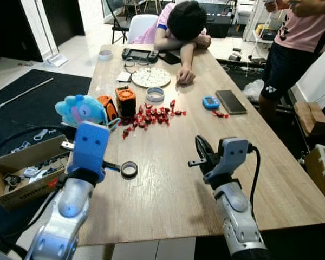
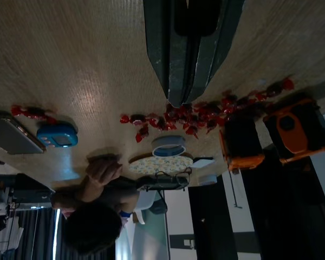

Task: Hang keys on a hook

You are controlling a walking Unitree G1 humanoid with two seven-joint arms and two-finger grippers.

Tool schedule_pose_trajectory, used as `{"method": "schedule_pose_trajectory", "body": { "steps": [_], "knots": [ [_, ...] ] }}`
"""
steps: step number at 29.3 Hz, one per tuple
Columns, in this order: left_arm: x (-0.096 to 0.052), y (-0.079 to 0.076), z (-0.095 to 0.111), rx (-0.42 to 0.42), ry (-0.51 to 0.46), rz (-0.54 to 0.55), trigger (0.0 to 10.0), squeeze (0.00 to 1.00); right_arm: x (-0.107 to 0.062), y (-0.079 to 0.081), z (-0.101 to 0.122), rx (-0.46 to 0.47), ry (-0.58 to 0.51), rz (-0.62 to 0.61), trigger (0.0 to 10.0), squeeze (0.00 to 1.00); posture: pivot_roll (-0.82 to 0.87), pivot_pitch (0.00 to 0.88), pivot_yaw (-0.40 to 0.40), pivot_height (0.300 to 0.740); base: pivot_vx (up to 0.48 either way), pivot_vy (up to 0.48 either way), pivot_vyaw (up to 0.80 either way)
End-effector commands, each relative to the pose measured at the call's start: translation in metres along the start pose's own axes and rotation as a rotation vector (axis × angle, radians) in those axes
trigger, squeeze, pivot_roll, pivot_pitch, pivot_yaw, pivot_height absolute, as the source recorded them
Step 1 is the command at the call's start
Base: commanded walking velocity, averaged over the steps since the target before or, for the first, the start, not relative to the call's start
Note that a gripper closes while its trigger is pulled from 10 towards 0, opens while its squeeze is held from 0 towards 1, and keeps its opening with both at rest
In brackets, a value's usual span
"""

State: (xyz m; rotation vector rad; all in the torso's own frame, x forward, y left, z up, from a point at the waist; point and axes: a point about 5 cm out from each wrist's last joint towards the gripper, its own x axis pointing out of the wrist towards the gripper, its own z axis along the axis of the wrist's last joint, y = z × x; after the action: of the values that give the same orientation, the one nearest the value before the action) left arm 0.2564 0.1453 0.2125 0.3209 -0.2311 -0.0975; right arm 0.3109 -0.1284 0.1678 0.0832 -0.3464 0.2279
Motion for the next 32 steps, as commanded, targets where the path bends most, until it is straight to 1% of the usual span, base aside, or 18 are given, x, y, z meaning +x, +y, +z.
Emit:
{"method": "schedule_pose_trajectory", "body": {
  "steps": [1, 3, 6, 7, 9, 10, 12, 16, 18, 19, 21, 22, 24, 25, 28, 30, 31, 32],
  "knots": [
    [-0.002, -0.003, -0.006, -0.055, 0.036, -0.010, 10.0, 0.00, -0.004, -0.002, -0.002, 0.012, 0.015, -0.024, 10.0, 0.00, 0.20, 0.109, 0.018, 0.740, 0.000, 0.000, 0.00],
    [-0.002, -0.003, -0.006, -0.055, 0.036, -0.010, 10.0, 0.00, -0.004, -0.002, -0.002, 0.012, 0.015, -0.024, 10.0, 0.00, 0.20, 0.109, 0.018, 0.740, 0.000, 0.000, 0.00],
    [-0.006, -0.004, -0.017, -0.045, 0.059, -0.004, 10.0, 0.00, -0.010, 0.000, -0.006, 0.021, 0.027, -0.043, 10.0, 0.00, 0.19, 0.095, 0.027, 0.740, 0.000, 0.000, 0.00],
    [-0.006, -0.004, -0.017, -0.045, 0.059, -0.004, 10.0, 0.00, -0.010, 0.000, -0.006, 0.021, 0.027, -0.043, 10.0, 0.00, 0.19, 0.095, 0.027, 0.740, 0.000, 0.000, 0.00],
    [-0.013, -0.001, -0.034, 0.009, 0.085, 0.024, 10.0, 0.00, -0.018, 0.002, -0.014, 0.046, 0.059, -0.092, 10.0, 0.00, 0.19, 0.085, 0.035, 0.740, 0.000, 0.000, 0.00],
    [-0.013, -0.001, -0.034, 0.009, 0.085, 0.024, 10.0, 0.00, -0.018, 0.002, -0.014, 0.046, 0.059, -0.092, 10.0, 0.00, 0.19, 0.085, 0.035, 0.740, 0.000, 0.000, 0.00],
    [-0.016, 0.003, -0.042, 0.058, 0.092, 0.037, 10.0, 0.00, -0.023, 0.001, -0.022, 0.053, 0.094, -0.124, 10.0, 0.00, 0.18, 0.079, 0.040, 0.740, 0.000, 0.000, 0.00],
    [-0.016, 0.005, -0.044, 0.072, 0.095, 0.038, 10.0, 0.00, -0.024, 0.001, -0.027, 0.054, 0.116, -0.128, 10.0, 0.00, 0.19, 0.081, 0.044, 0.740, 0.000, 0.000, 0.00],
    [-0.014, 0.004, -0.046, 0.034, 0.111, 0.025, 10.0, 0.00, -0.024, 0.003, -0.029, 0.049, 0.125, -0.111, 10.0, 0.00, 0.19, 0.081, 0.045, 0.740, 0.000, 0.000, 0.00],
    [-0.014, 0.004, -0.046, 0.034, 0.111, 0.025, 10.0, 0.00, -0.024, 0.003, -0.029, 0.049, 0.125, -0.111, 10.0, 0.00, 0.19, 0.081, 0.045, 0.740, 0.000, 0.000, 0.00],
    [-0.014, 0.003, -0.047, -0.024, 0.136, 0.004, 10.0, 0.00, -0.021, 0.005, -0.028, 0.044, 0.125, -0.092, 10.0, 0.00, 0.19, 0.079, 0.045, 0.740, 0.000, 0.000, 0.00],
    [-0.014, 0.003, -0.047, -0.024, 0.136, 0.004, 10.0, 0.00, -0.021, 0.005, -0.028, 0.044, 0.125, -0.092, 10.0, 0.00, 0.19, 0.079, 0.045, 0.740, 0.000, 0.000, 0.00],
    [-0.020, 0.003, -0.046, -0.050, 0.152, -0.055, 10.0, 0.00, -0.018, 0.007, -0.026, 0.044, 0.121, -0.076, 10.0, 0.00, 0.19, 0.085, 0.040, 0.740, 0.000, 0.000, 0.00],
    [-0.024, 0.005, -0.045, -0.047, 0.152, -0.090, 10.0, 0.00, -0.017, 0.007, -0.026, 0.039, 0.122, -0.070, 10.0, 0.00, 0.19, 0.089, 0.040, 0.740, 0.000, 0.000, 0.00],
    [-0.027, 0.011, -0.043, -0.024, 0.143, -0.133, 10.0, 0.00, -0.020, 0.006, -0.027, 0.031, 0.130, -0.069, 10.0, 0.00, 0.19, 0.100, 0.050, 0.740, 0.000, 0.000, 0.00],
    [-0.026, 0.015, -0.043, -0.005, 0.134, -0.143, 10.0, 0.00, -0.025, -0.001, -0.027, 0.006, 0.142, -0.072, 10.0, 0.00, 0.19, 0.102, 0.057, 0.740, 0.000, 0.000, 0.00],
    [-0.023, 0.017, -0.043, -0.001, 0.131, -0.136, 10.0, 0.00, -0.028, -0.008, -0.026, -0.014, 0.147, -0.077, 10.0, 0.00, 0.17, 0.105, 0.059, 0.740, 0.000, 0.000, 0.00],
    [-0.023, 0.017, -0.043, -0.001, 0.131, -0.136, 10.0, 0.00, -0.028, -0.008, -0.026, -0.014, 0.147, -0.077, 10.0, 0.00, 0.17, 0.105, 0.059, 0.740, 0.000, 0.000, 0.00]
  ]
}}
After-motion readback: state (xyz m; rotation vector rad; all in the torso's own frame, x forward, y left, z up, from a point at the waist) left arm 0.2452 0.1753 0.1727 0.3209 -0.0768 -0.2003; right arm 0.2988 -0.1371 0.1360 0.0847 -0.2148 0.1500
